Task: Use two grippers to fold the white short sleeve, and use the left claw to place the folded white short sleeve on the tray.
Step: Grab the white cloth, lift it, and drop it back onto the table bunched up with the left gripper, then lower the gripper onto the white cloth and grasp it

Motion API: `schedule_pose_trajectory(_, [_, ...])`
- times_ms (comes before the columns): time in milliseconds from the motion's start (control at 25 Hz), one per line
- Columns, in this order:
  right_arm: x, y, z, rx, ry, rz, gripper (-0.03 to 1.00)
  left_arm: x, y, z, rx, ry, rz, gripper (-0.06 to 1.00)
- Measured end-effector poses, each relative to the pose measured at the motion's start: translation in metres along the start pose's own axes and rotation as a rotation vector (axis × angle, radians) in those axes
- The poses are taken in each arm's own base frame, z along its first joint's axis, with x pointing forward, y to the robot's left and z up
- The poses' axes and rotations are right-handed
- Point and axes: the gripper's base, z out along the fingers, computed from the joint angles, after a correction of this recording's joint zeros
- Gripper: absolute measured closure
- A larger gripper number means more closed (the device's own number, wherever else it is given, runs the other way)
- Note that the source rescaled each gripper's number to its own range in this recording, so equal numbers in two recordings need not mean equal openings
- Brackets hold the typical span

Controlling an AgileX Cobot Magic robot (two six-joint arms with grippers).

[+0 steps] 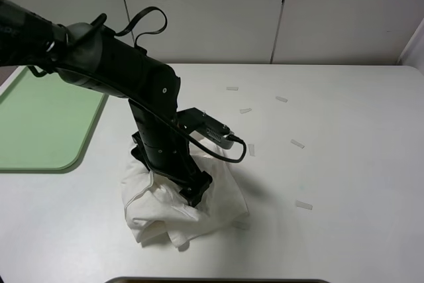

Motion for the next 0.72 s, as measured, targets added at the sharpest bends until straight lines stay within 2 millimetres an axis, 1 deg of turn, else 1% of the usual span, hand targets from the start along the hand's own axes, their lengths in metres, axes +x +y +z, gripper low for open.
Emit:
schedule_pose_trajectory(80, [0.000, 0.000, 0.000, 0.000, 0.000, 0.000, -0.03, 0.000, 0.000, -0.001, 0.004, -0.002, 0.001, -0.05])
schedule_pose_trajectory(160, [0.000, 0.000, 0.000, 0.000, 0.000, 0.000, -0.03, 0.000, -0.001, -0.006, 0.012, -0.018, -0.003, -0.05])
schedule_pose_trajectory(280, [0.000, 0.000, 0.000, 0.000, 0.000, 0.000, -0.03, -0.001, -0.004, -0.022, 0.029, -0.058, -0.015, -0.05])
schedule_pose_trajectory(360, [0.000, 0.000, 0.000, 0.000, 0.000, 0.000, -0.03, -0.004, -0.006, -0.044, 0.040, -0.114, -0.016, -0.05])
schedule_pose_trajectory(480, [0.000, 0.000, 0.000, 0.000, 0.000, 0.000, -0.03, -0.004, -0.009, -0.088, 0.050, -0.227, -0.013, -0.05])
schedule_pose_trajectory(520, [0.000, 0.000, 0.000, 0.000, 0.000, 0.000, -0.03, -0.003, -0.010, -0.095, 0.050, -0.241, -0.014, -0.05])
schedule_pose_trajectory(600, [0.000, 0.000, 0.000, 0.000, 0.000, 0.000, -0.03, 0.003, -0.010, -0.113, 0.051, -0.271, -0.025, -0.05])
schedule_pose_trajectory(680, [0.000, 0.000, 0.000, 0.000, 0.000, 0.000, -0.03, 0.019, -0.007, -0.139, 0.038, -0.273, -0.092, -0.05])
schedule_pose_trajectory(720, [0.000, 0.000, 0.000, 0.000, 0.000, 0.000, -0.03, 0.024, -0.005, -0.144, 0.036, -0.259, -0.114, -0.05])
